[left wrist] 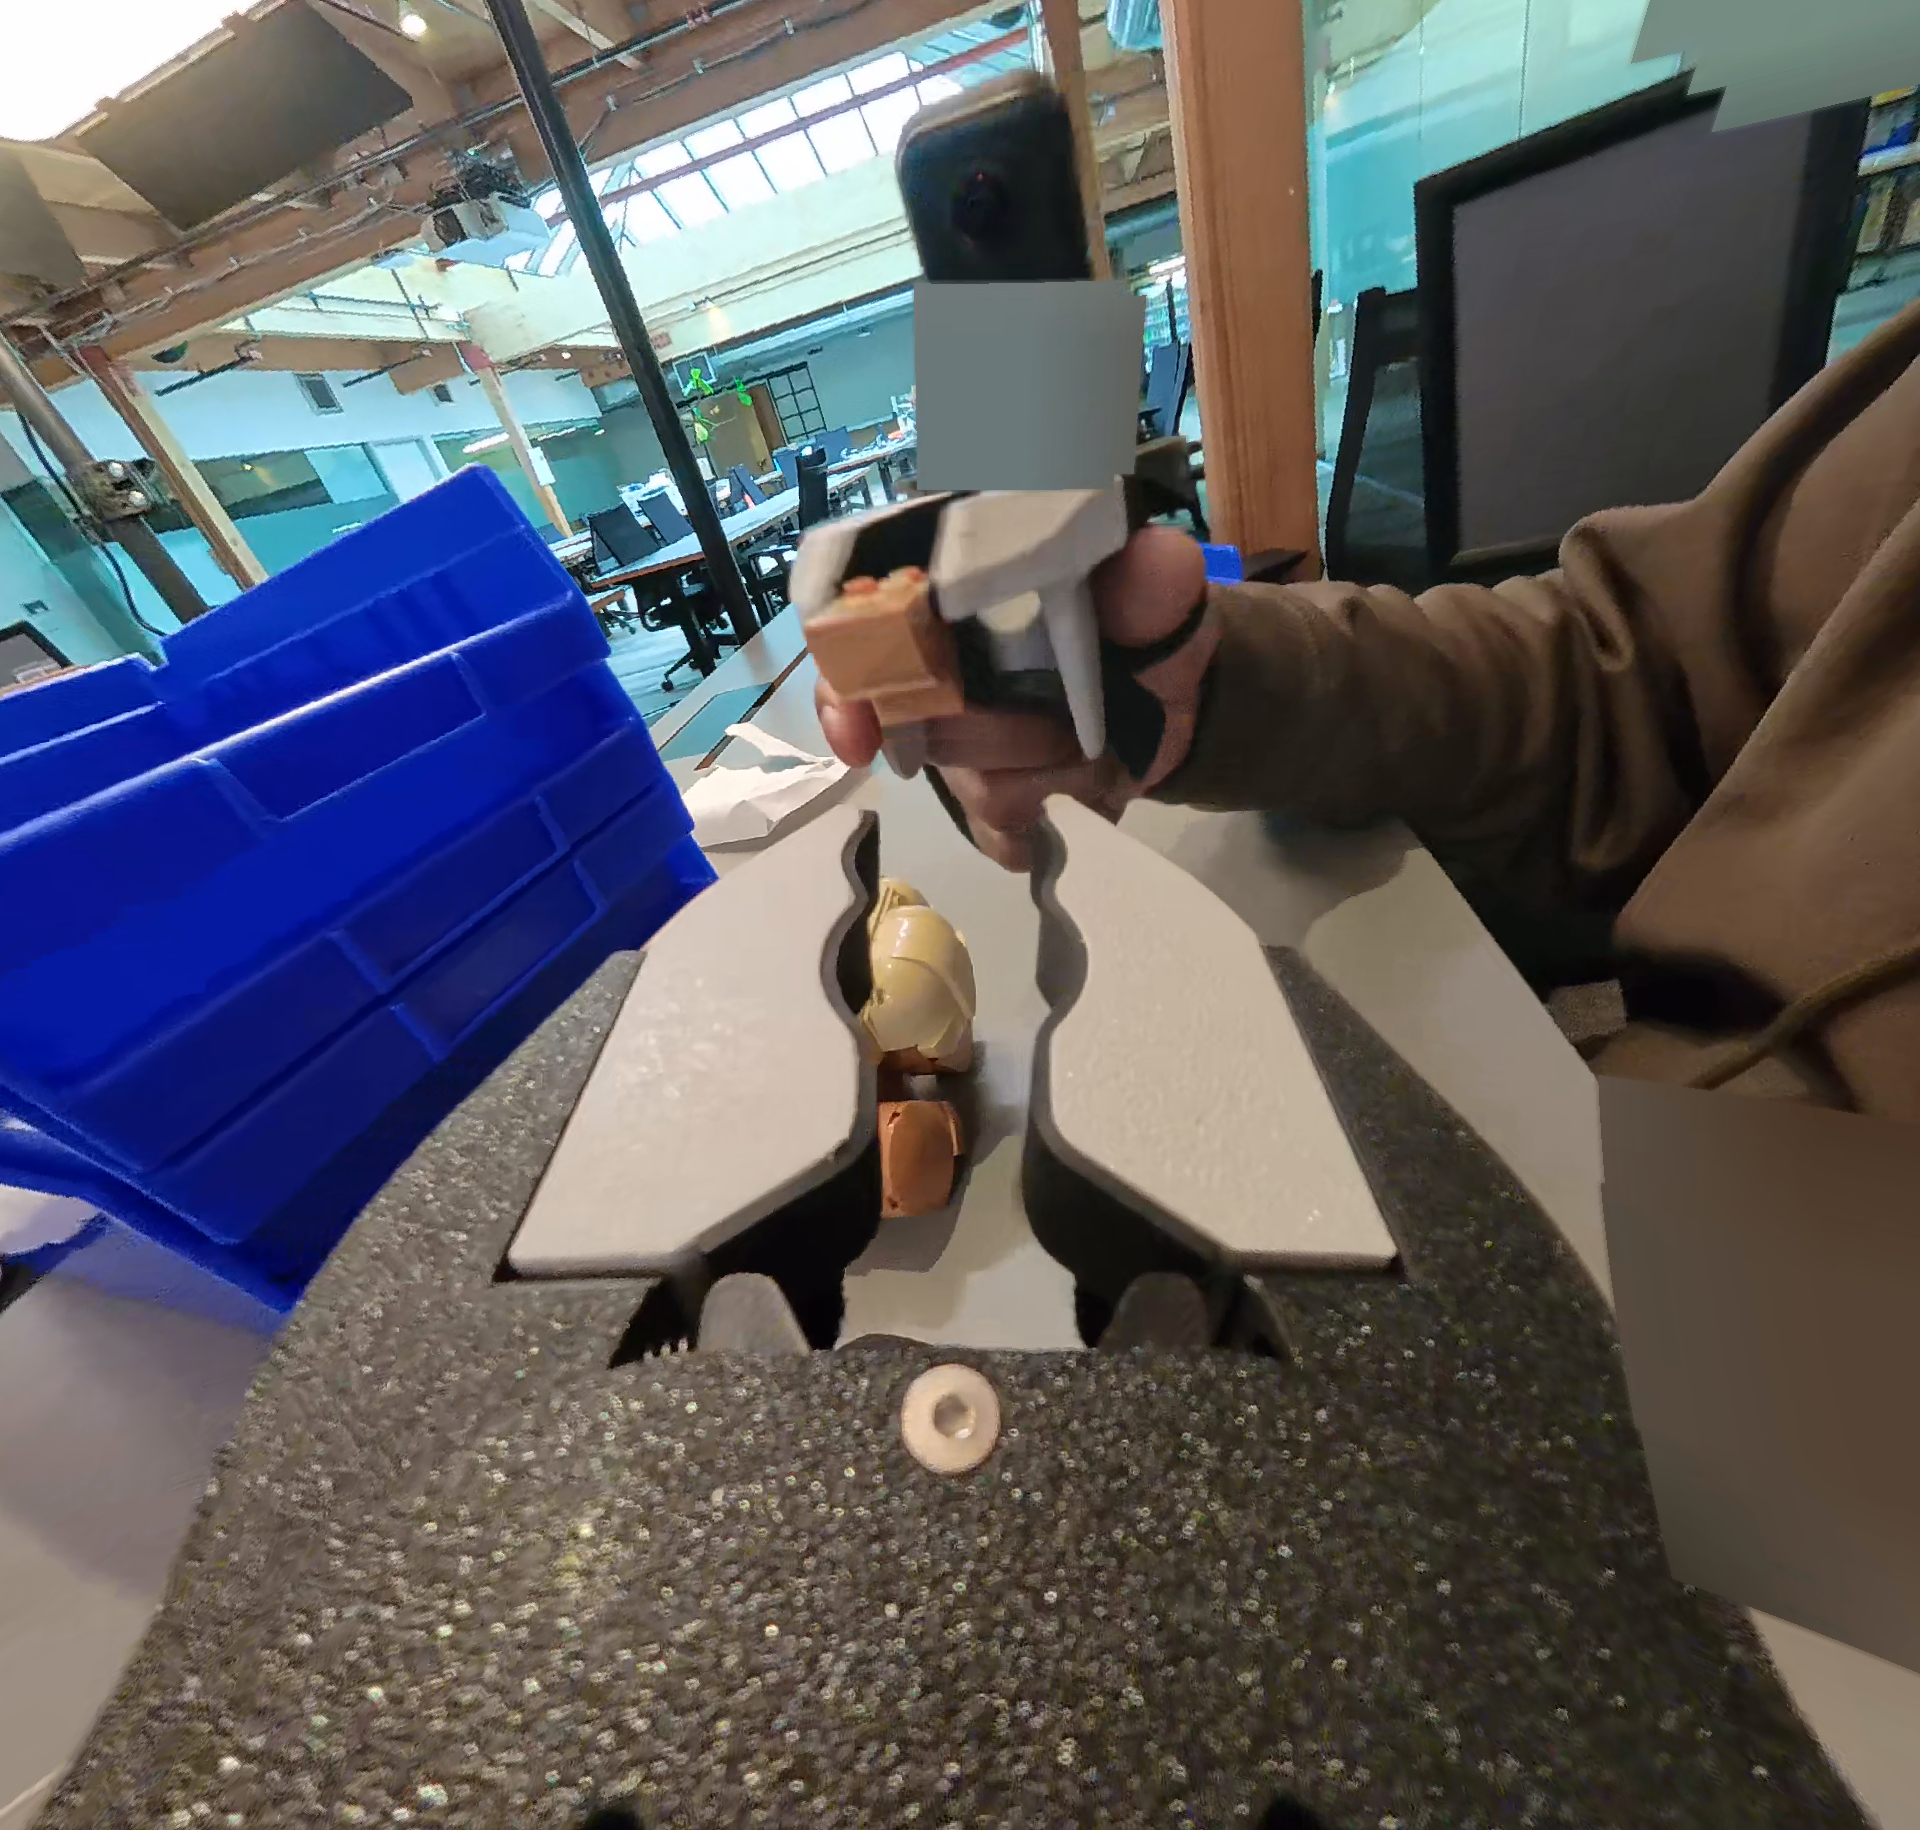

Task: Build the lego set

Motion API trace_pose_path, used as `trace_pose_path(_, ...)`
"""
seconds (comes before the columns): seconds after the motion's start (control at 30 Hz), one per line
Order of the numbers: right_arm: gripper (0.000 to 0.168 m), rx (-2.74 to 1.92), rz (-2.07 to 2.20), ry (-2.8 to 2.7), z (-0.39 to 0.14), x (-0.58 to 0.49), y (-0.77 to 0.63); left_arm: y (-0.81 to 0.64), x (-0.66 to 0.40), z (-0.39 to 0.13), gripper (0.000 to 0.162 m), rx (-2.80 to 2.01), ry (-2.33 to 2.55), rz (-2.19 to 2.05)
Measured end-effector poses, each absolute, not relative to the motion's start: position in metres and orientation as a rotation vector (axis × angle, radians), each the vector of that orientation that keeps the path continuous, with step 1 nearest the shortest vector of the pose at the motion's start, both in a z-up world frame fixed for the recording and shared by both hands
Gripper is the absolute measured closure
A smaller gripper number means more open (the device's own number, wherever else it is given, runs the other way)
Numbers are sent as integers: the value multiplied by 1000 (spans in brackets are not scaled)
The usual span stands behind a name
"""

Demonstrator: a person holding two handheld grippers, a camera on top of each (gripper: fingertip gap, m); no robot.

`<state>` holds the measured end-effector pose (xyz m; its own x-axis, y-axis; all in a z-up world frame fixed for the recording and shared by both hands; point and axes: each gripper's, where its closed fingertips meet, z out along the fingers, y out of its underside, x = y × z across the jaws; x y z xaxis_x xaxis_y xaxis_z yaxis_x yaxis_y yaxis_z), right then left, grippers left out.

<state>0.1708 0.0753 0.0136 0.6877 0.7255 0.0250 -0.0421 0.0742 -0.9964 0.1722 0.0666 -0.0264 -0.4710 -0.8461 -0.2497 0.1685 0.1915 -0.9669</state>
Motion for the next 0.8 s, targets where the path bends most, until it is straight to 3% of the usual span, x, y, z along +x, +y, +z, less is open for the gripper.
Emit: trace_pose_path(0.8,152,-1443,686,-624,-3,160,81,75,174,-10,141,-713,1436,-1513)
